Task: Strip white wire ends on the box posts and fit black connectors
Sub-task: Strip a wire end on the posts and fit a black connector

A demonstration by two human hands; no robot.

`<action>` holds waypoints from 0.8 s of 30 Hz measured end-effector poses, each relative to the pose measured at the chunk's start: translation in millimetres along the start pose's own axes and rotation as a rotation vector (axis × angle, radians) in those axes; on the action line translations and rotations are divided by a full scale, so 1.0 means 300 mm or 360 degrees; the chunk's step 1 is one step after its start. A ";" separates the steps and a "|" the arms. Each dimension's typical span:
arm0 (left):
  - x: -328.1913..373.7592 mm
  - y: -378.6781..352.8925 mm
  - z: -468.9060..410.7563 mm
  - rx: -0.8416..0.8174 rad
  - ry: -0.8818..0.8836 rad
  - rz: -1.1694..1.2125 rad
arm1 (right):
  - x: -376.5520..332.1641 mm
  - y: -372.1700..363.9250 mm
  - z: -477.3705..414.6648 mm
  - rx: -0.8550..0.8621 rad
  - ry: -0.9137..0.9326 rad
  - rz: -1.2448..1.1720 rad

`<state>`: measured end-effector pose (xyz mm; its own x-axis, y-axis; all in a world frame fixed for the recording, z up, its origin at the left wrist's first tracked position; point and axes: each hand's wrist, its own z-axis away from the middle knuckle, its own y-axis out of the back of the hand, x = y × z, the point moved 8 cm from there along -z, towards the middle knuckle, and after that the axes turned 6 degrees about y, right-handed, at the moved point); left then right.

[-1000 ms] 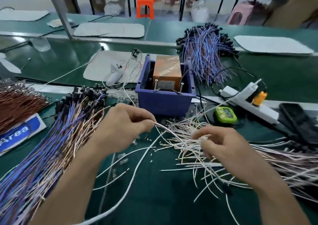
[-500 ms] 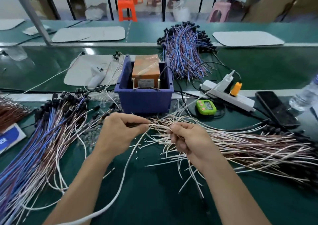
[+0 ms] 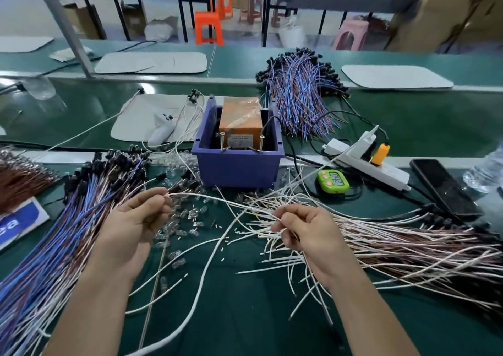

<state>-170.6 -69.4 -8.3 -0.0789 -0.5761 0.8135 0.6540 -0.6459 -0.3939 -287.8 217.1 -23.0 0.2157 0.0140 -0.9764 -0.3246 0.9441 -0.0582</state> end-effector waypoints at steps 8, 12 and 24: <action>-0.027 0.052 -0.016 0.0116 0.0097 0.0016 | -0.034 0.012 0.012 0.0150 0.0182 0.0626; 0.034 0.028 0.003 0.0282 -0.0235 -0.0682 | -0.184 -0.045 0.066 0.0328 0.0705 0.1302; 0.012 -0.221 0.078 -0.0255 -0.0433 -0.0849 | -0.160 -0.386 0.065 -0.0480 0.0747 0.0751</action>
<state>-196.7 -17.1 30.7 -0.1556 -0.0183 0.9877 0.4546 -0.8890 0.0551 -242.8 113.6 34.6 -0.4057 0.1903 -0.8940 -0.5397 0.7394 0.4024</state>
